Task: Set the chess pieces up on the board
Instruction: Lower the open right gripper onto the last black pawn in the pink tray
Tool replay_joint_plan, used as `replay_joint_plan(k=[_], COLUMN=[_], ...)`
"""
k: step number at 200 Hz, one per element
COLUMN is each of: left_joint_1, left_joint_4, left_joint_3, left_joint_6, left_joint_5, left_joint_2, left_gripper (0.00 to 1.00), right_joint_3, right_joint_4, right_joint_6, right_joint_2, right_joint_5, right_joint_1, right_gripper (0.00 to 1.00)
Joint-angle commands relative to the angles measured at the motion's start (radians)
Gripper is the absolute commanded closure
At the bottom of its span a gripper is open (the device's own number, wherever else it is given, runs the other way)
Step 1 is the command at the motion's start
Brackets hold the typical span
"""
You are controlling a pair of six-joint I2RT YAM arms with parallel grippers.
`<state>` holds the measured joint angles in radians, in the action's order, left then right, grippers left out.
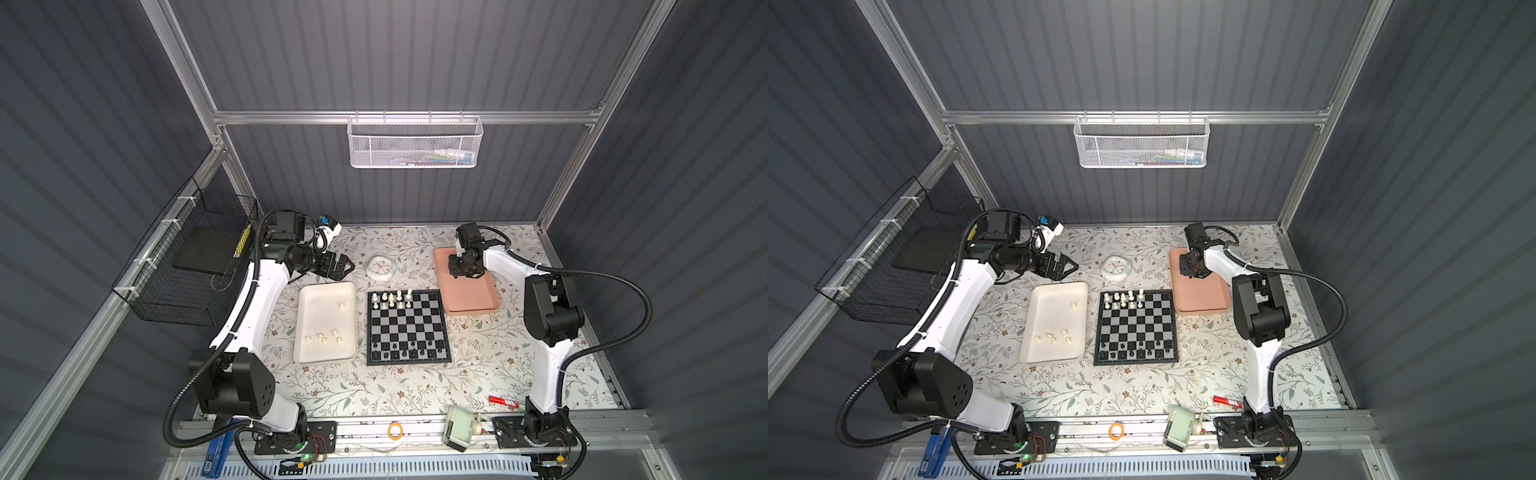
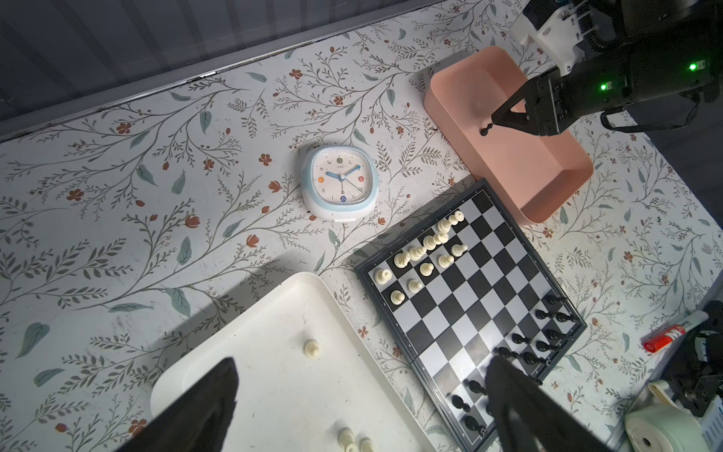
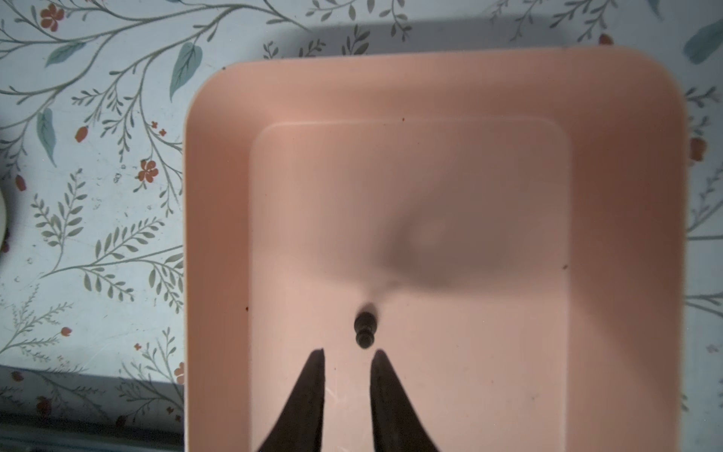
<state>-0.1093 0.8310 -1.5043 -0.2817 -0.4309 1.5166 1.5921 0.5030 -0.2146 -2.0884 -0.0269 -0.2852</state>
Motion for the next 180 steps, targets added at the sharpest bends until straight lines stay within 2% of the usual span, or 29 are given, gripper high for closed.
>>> replay_joint_plan(k=[1, 58, 180], left_joint_1=[0.007, 0.007, 0.007], left_joint_4=[0.028, 0.026, 0.026], left_joint_3=[-0.025, -0.025, -0.023], left_joint_6=[-0.022, -0.021, -0.022], left_joint_5=[0.0, 0.001, 0.009], left_joint_2=[0.003, 0.005, -0.003], left_gripper=[0.0, 0.01, 0.0], right_joint_3=[0.029, 0.027, 0.066], right_joint_4=[0.024, 0.017, 0.03], right_joint_6=[0.018, 0.034, 0.033], right_joint_2=[-0.022, -0.033, -0.088], right_joint_5=[-0.004, -0.044, -0.013], right_joint_1=[0.009, 0.009, 0.012], right_gripper=[0.75, 0.74, 0.75])
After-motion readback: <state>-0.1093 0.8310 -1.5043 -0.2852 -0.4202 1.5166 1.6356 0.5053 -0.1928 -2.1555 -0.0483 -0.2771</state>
